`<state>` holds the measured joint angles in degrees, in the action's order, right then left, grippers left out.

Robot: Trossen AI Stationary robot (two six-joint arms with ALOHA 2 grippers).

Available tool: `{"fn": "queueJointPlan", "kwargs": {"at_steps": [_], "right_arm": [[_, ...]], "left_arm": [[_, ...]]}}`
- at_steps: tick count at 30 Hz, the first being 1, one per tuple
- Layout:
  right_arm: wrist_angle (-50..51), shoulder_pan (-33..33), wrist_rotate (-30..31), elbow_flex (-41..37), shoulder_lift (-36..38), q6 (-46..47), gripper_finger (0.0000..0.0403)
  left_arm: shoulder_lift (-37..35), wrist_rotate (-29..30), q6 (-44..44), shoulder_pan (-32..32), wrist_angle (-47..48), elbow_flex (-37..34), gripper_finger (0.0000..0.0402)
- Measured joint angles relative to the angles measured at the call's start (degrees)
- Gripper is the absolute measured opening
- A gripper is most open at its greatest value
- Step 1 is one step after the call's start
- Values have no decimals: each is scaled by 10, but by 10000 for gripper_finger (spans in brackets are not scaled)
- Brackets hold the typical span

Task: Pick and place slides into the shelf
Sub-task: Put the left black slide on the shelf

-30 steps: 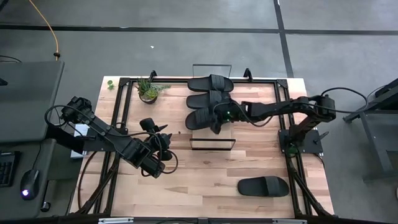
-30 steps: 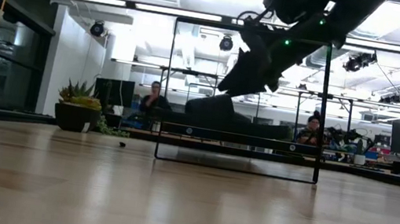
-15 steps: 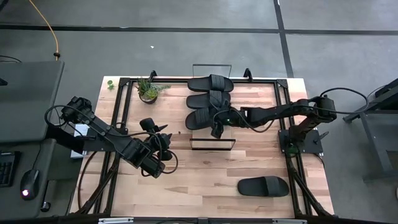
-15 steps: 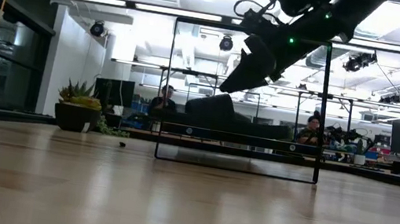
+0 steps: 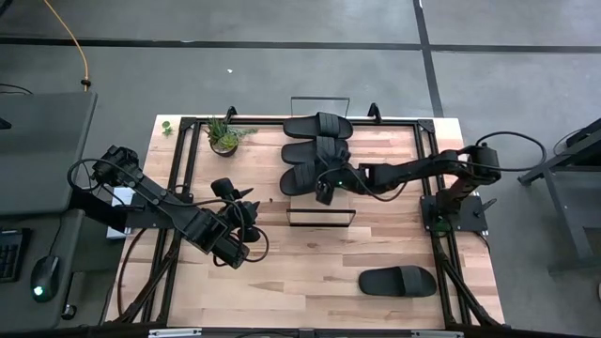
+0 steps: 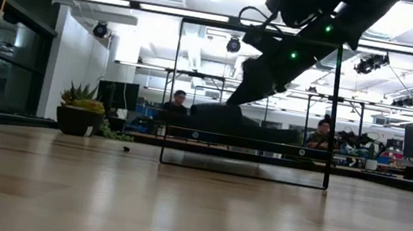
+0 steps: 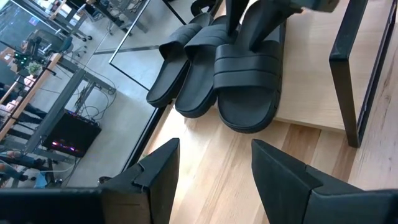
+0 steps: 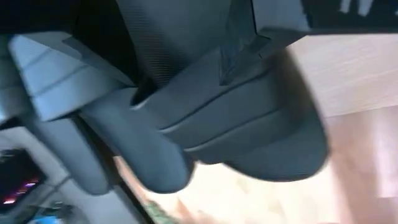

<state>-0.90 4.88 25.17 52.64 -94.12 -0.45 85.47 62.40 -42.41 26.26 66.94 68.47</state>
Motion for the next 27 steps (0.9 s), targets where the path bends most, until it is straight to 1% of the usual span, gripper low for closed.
{"fn": "queueJointPlan", "kwargs": {"at_steps": [4,6,14,17,18,23,27], "right_arm": [[-8,1,49,0,-3,0,216],[-10,2,61,0,-3,0,216],[-10,8,65,-1,-3,16,216],[-30,8,62,-1,-3,15,216],[-40,7,56,-1,-3,15,216],[-102,6,-19,-1,-3,15,216],[-113,6,-64,-1,-3,15,216]], "left_arm": [[0,0,0,0,0,0,184],[0,0,0,0,0,0,184],[0,0,0,0,0,0,184],[0,0,0,0,0,0,184],[0,0,0,0,0,0,184],[0,0,0,0,0,0,184],[0,0,0,0,0,0,184]]}}
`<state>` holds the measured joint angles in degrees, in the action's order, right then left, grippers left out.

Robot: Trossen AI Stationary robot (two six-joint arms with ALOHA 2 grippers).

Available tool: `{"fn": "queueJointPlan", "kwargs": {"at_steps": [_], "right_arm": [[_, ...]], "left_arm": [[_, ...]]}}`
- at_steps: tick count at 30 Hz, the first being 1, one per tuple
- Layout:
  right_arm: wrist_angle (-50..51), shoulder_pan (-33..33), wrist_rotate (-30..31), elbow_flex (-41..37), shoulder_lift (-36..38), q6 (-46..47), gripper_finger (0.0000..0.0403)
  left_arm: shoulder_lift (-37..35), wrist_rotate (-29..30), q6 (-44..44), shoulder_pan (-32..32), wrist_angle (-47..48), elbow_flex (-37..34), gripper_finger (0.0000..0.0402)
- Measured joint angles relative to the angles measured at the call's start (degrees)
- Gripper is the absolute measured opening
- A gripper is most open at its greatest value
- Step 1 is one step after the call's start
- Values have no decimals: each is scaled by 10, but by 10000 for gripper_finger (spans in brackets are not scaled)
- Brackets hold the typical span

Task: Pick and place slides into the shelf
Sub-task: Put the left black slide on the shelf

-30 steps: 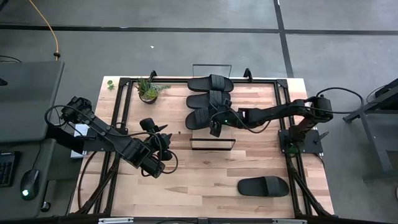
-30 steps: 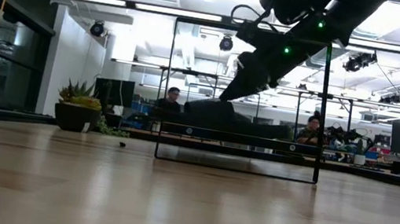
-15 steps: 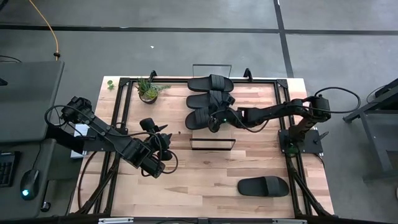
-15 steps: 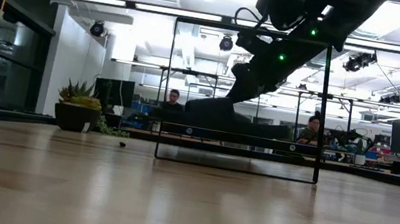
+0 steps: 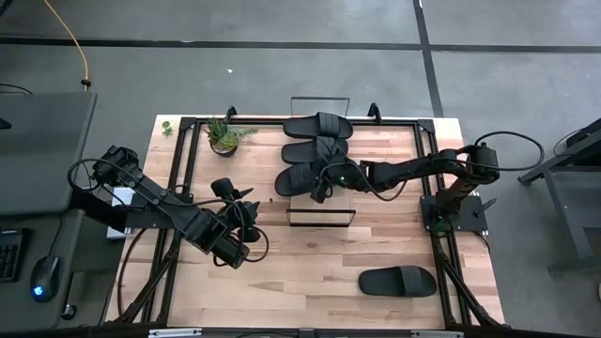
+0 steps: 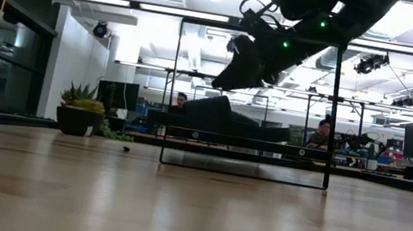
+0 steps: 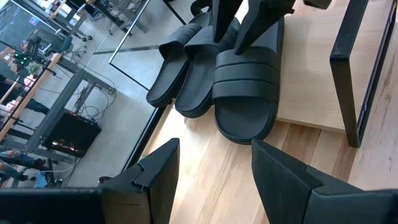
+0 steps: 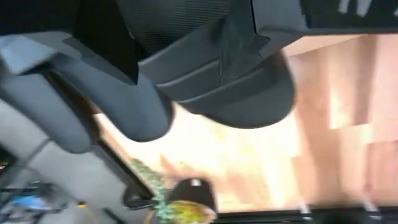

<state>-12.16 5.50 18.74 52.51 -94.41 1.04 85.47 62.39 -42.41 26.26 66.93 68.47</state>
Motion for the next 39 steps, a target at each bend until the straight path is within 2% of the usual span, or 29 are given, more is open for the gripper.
{"fn": "queueJointPlan", "kwargs": {"at_steps": [3,5,10,22,26,32,39], "right_arm": [[20,0,-56,0,0,-1,216],[48,-3,-67,0,0,0,216],[116,-14,-39,0,0,-7,216],[116,-26,67,1,0,15,216],[118,-26,65,1,1,15,216],[127,-24,29,1,1,5,216],[145,-24,28,1,1,0,216]], "left_arm": [[0,0,0,0,0,0,184],[0,0,0,0,0,0,184],[0,0,0,0,0,0,184],[0,0,0,0,-1,0,184],[0,0,0,0,-1,0,184],[0,0,0,0,-1,0,184],[0,0,0,0,-1,0,184]]}}
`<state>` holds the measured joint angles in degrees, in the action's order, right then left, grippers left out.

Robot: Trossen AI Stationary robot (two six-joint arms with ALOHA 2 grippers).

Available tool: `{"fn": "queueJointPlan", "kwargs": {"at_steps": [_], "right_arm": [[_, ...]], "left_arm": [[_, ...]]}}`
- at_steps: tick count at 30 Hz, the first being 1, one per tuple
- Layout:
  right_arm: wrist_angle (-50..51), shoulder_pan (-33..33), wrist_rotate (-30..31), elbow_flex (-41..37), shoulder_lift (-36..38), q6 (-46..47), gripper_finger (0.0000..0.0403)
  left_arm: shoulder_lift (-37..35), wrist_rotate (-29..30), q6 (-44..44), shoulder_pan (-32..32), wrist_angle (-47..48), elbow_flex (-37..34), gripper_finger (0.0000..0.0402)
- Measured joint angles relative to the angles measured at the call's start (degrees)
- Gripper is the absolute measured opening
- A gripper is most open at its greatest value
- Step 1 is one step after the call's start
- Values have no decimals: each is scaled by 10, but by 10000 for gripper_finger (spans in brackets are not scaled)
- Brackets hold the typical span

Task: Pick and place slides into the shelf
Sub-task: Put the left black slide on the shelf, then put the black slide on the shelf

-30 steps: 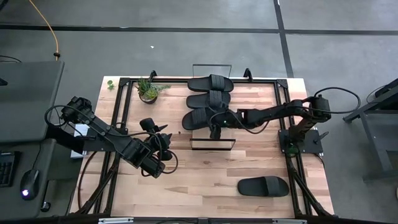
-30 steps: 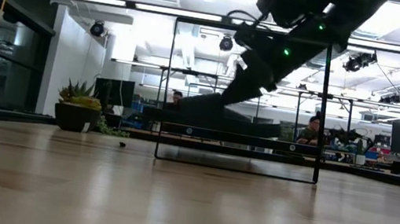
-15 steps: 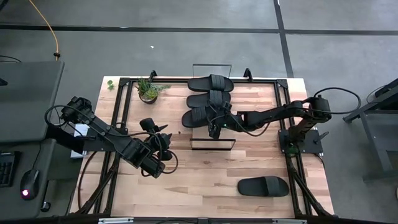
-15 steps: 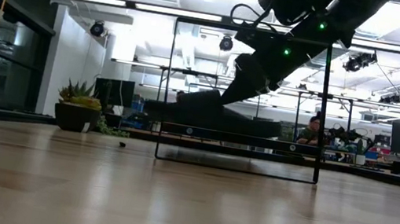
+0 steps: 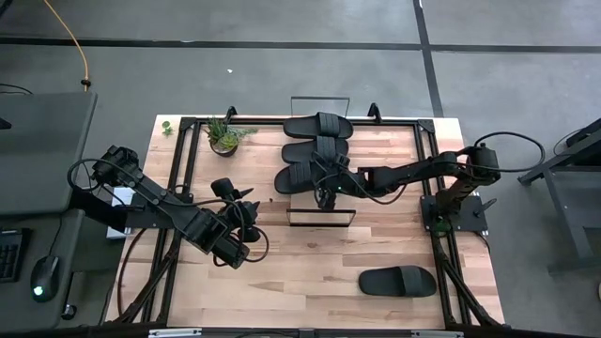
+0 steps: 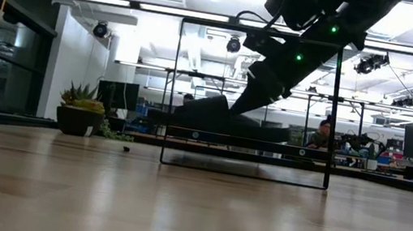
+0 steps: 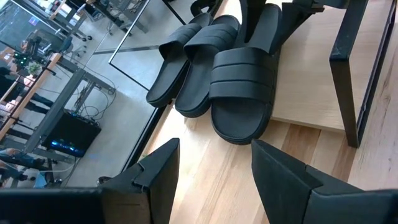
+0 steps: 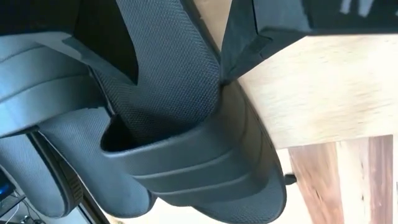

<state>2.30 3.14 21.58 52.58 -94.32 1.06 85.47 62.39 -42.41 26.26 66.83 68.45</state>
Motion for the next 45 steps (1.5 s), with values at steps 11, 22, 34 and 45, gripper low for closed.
{"fn": "queueJointPlan", "kwargs": {"at_steps": [11,22,34,45], "right_arm": [[40,1,42,0,45,0,216],[139,-1,47,0,186,4,216],[230,-2,-56,0,261,55,216],[290,-2,-164,0,261,163,216]], "left_arm": [[0,-2,0,0,0,0,184],[0,-3,0,0,3,0,184],[0,0,0,0,3,0,184],[0,0,0,0,1,0,184]]}}
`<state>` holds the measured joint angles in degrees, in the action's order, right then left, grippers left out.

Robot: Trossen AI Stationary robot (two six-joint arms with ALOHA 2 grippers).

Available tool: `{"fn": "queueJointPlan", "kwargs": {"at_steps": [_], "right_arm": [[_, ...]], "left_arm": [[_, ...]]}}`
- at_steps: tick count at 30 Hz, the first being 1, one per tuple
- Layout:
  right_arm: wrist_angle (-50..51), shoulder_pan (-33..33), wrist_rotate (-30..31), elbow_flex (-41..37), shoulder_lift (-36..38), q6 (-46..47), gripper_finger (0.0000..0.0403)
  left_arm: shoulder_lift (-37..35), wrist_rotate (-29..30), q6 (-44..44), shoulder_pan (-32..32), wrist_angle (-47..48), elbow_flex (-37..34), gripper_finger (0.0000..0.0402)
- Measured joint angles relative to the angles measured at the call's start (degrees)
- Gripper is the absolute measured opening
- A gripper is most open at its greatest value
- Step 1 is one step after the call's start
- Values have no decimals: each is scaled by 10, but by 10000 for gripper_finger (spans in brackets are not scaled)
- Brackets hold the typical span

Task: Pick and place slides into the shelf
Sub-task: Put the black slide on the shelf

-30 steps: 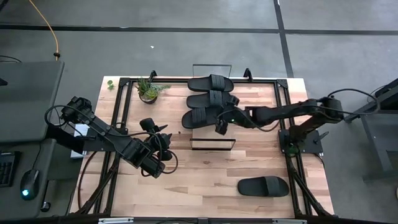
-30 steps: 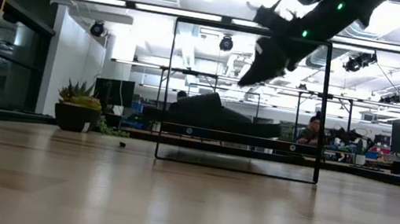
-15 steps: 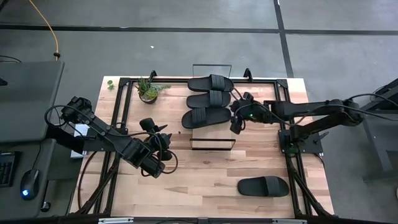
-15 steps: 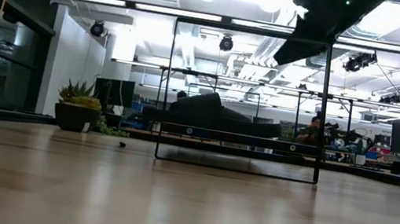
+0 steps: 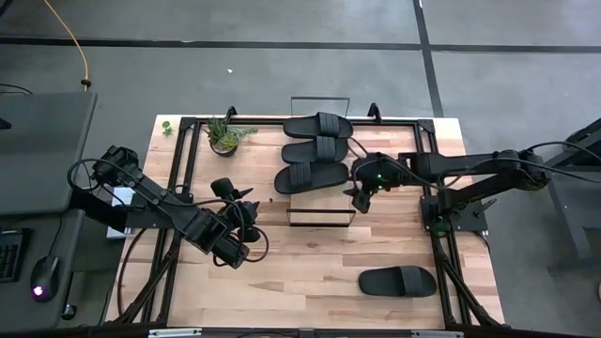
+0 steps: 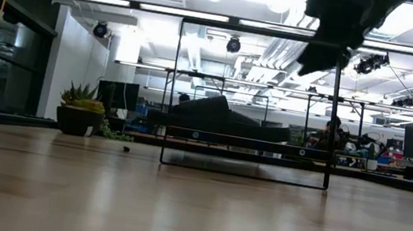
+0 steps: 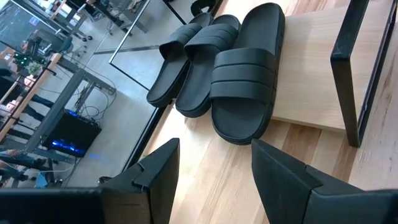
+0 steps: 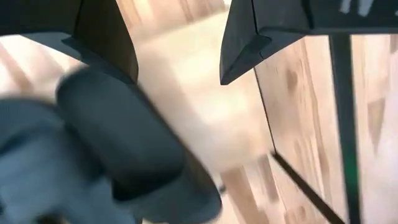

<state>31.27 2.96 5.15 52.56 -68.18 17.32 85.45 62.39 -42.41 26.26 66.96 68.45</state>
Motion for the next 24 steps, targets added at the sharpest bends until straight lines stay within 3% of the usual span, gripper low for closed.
{"fn": "queueJointPlan", "kwargs": {"at_steps": [9,14,24], "right_arm": [[188,0,-15,0,0,133,216],[260,-3,-75,0,0,222,216],[244,-90,-151,0,0,343,216]], "left_arm": [[0,0,0,0,-1,0,184],[0,0,0,0,-1,0,184],[0,0,0,0,-10,0,184]]}}
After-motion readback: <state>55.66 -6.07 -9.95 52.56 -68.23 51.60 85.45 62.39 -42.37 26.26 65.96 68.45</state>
